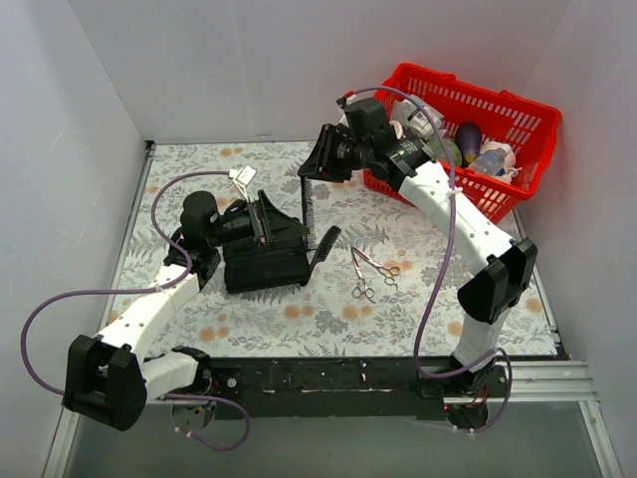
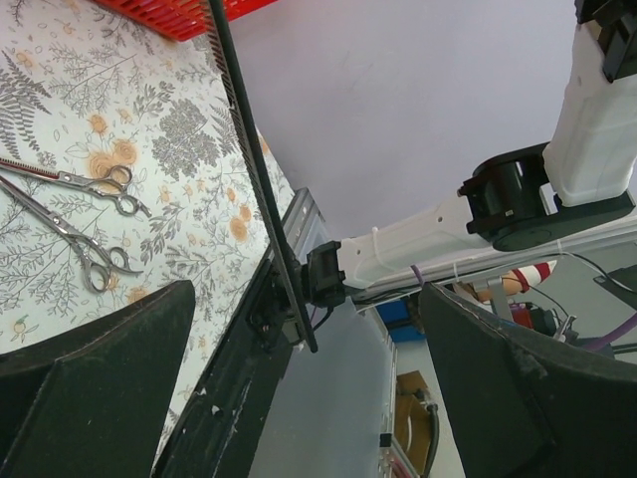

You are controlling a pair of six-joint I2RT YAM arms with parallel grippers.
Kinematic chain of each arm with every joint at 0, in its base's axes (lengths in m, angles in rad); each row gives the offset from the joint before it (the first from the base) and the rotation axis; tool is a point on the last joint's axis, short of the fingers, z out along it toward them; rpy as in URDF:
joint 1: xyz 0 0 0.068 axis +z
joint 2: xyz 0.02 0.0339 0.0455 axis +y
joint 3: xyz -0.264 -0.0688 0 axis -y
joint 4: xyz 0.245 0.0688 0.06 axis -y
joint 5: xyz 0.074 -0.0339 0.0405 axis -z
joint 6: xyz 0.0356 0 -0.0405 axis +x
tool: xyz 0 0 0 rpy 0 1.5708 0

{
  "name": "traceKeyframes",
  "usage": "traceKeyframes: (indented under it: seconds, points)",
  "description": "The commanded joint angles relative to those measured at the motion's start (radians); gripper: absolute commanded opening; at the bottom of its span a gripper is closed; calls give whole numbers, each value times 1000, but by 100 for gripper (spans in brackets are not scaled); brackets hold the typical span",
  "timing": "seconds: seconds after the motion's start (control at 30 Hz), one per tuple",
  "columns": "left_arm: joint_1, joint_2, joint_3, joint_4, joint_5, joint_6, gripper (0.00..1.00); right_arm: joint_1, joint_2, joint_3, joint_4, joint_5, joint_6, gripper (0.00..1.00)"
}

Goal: Sort the hair-cutting tools
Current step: Move the hairdressing tool bag to the center of the board.

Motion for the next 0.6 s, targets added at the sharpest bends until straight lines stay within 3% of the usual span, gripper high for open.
traceKeyframes:
  seconds: [0.0, 0.4, 0.57]
  points:
    - [-11, -39, -30, 40, -19, 5, 98, 8, -18, -1, 81, 34, 82, 23]
    - [-23, -119, -61, 40, -302, 41, 98, 83, -93, -142, 126, 338, 252, 22]
    - [-34, -109, -73, 37, -332, 51, 98, 103, -101, -151, 152, 392, 287, 22]
